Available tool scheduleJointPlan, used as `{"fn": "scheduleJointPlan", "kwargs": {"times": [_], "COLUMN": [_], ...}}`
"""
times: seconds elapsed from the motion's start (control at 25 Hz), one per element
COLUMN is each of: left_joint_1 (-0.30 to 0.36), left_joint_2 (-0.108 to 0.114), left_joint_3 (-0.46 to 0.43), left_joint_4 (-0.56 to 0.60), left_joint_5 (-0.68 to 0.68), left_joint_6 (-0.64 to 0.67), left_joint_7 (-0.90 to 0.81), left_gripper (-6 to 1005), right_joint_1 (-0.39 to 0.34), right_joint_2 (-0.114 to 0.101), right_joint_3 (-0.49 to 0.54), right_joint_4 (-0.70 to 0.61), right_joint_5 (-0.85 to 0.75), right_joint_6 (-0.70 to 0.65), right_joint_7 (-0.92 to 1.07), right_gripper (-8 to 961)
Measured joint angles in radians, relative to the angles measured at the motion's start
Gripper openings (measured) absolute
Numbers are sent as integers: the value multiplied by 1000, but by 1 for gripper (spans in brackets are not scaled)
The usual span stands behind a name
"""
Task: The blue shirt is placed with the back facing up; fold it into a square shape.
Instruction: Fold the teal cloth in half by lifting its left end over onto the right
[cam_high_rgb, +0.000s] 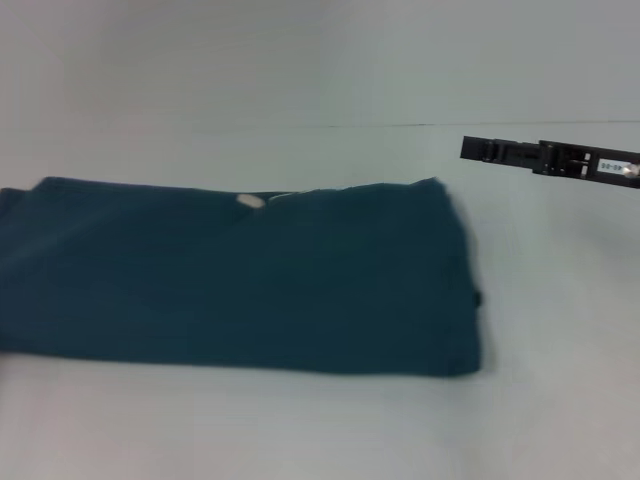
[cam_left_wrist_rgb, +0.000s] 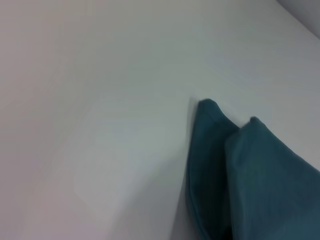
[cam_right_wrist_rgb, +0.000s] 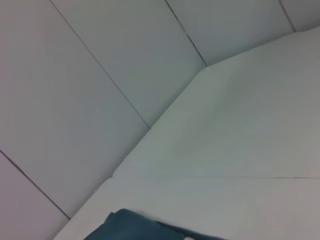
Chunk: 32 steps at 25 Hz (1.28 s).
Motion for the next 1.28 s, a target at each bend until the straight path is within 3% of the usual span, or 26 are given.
{"fn": "scheduleJointPlan", "kwargs": {"times": [0.2, 0.32, 0.44, 0.56, 0.72, 0.84, 0.96, 1.2, 1.24, 1.28], "left_joint_1": [2, -14, -50, -97, -160, -221, -286, -420, -420, -441], "left_joint_2": [17, 15, -12, -59, -107, -108, -108, -113, -113, -113], "left_joint_3": [-67, -66, -60, -9, 149, 296, 378, 389, 389, 379], "left_joint_4": [22, 22, 20, 13, -22, -160, -323, -763, -763, -848], "left_joint_5": [30, 4, -73, -194, -341, -471, -576, -738, -738, -774], "left_joint_6": [12, 61, 144, 244, 283, 240, 166, -19, -19, -65], "left_joint_7": [0, 9, 52, 91, 104, 144, 228, 523, 523, 592], "left_gripper": [25, 24, 24, 24, 24, 24, 25, 53, 58, 63], "right_joint_1": [11, 8, -5, -22, -48, -66, -81, -111, -115, -118], "right_joint_2": [5, 8, 5, -1, -10, -22, -34, -70, -75, -81], "right_joint_3": [-1, -1, -1, -1, -1, -1, -1, 4, 4, 4], "right_joint_4": [16, 16, 16, 16, 16, 15, 10, 3, 3, 3], "right_joint_5": [0, 0, 0, 1, 1, 1, -1, -4, -4, -4], "right_joint_6": [11, 15, 8, -5, -25, -50, -79, -133, -136, -137], "right_joint_7": [-10, -12, -17, -30, -54, -64, -75, -91, -93, -97], "right_gripper": [917, 916, 917, 917, 917, 916, 916, 917, 917, 917]}}
